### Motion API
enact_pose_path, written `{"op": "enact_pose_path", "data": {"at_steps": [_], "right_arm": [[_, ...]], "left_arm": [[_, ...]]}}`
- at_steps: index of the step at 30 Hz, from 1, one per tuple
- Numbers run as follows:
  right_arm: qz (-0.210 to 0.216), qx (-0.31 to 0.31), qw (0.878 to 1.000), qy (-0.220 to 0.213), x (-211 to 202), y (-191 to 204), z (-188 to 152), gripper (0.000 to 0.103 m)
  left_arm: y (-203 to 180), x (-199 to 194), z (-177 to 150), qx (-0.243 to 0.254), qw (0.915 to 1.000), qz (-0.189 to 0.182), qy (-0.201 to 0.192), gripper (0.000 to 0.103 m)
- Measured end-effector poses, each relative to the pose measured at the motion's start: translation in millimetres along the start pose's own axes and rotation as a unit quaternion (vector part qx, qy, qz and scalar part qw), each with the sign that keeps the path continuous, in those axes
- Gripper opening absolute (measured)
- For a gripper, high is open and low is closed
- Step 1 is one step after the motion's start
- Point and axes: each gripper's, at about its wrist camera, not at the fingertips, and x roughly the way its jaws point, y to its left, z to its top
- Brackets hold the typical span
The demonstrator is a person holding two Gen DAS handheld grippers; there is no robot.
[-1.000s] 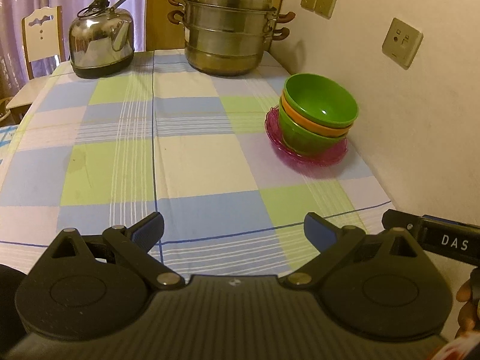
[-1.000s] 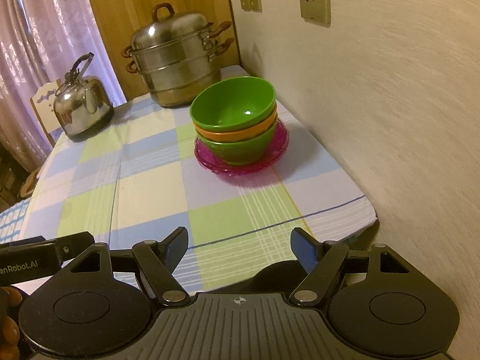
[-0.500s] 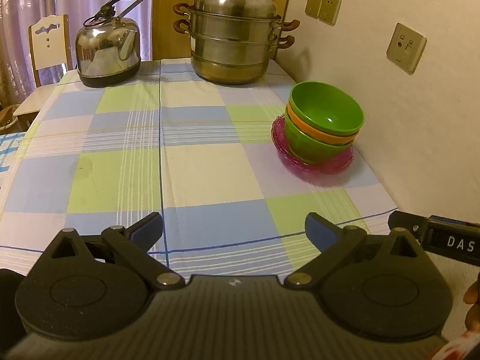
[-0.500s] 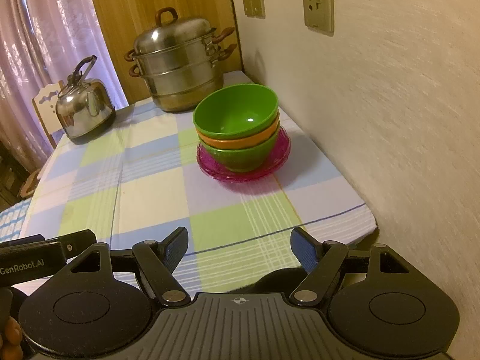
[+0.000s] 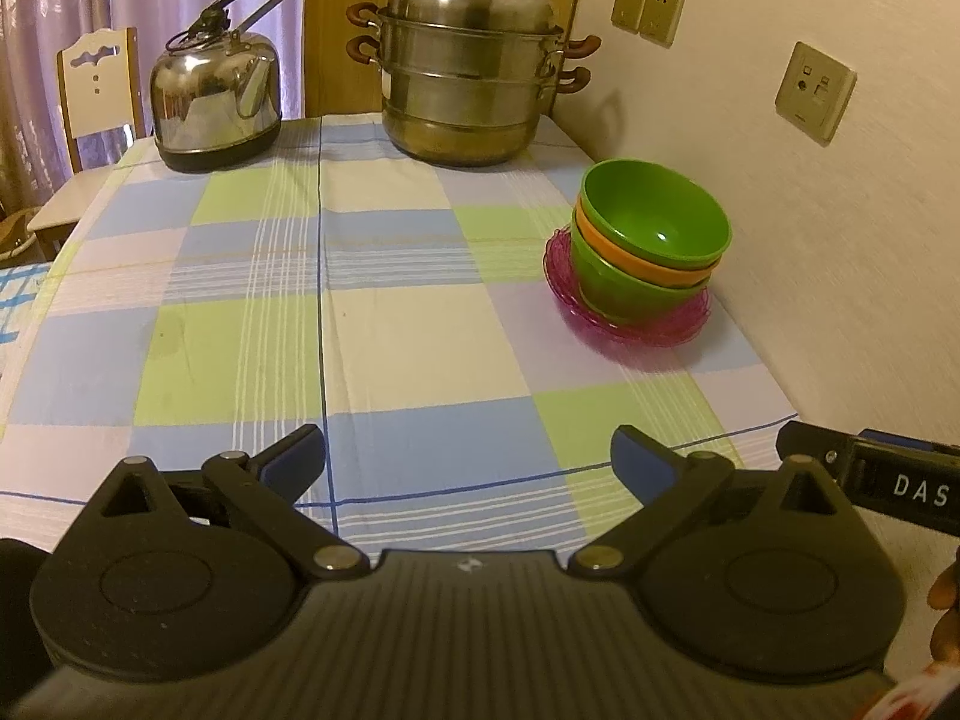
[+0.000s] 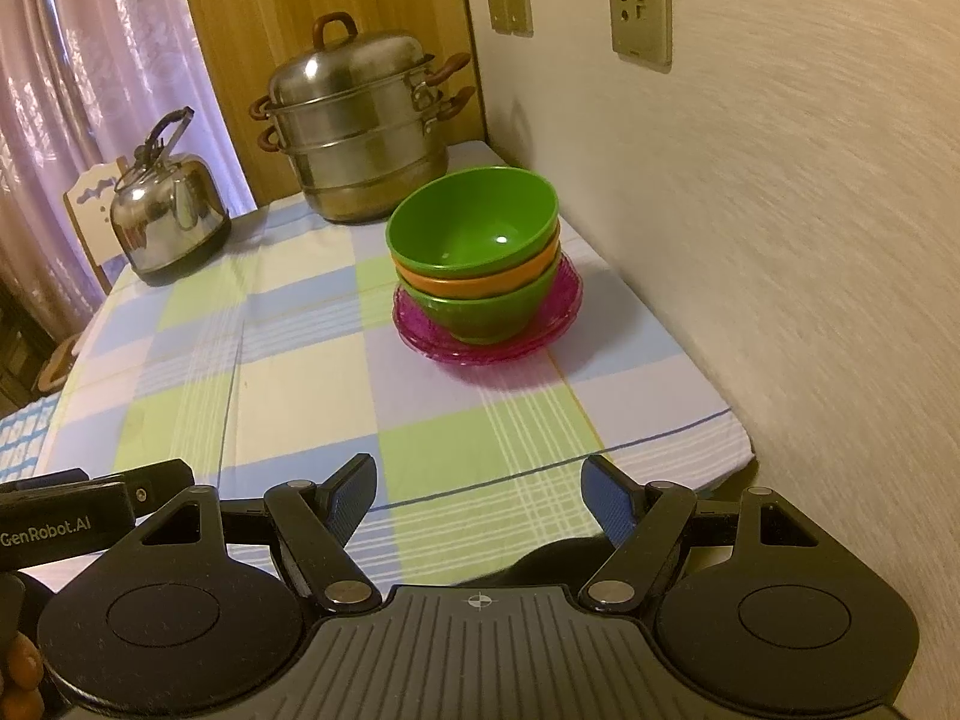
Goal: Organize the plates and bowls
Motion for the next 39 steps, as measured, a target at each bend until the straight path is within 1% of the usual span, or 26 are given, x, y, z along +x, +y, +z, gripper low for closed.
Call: {"op": "enact_pose_path", "data": {"at_steps": [39], "right_arm": [[0.000, 0.001, 1.000, -0.001, -0.1, -3.0, 1.8, 0.075]], "left_arm": [[-5.4, -1.0, 0.8, 0.009, 0.9999, -0.002, -0.004, 0.101]]}}
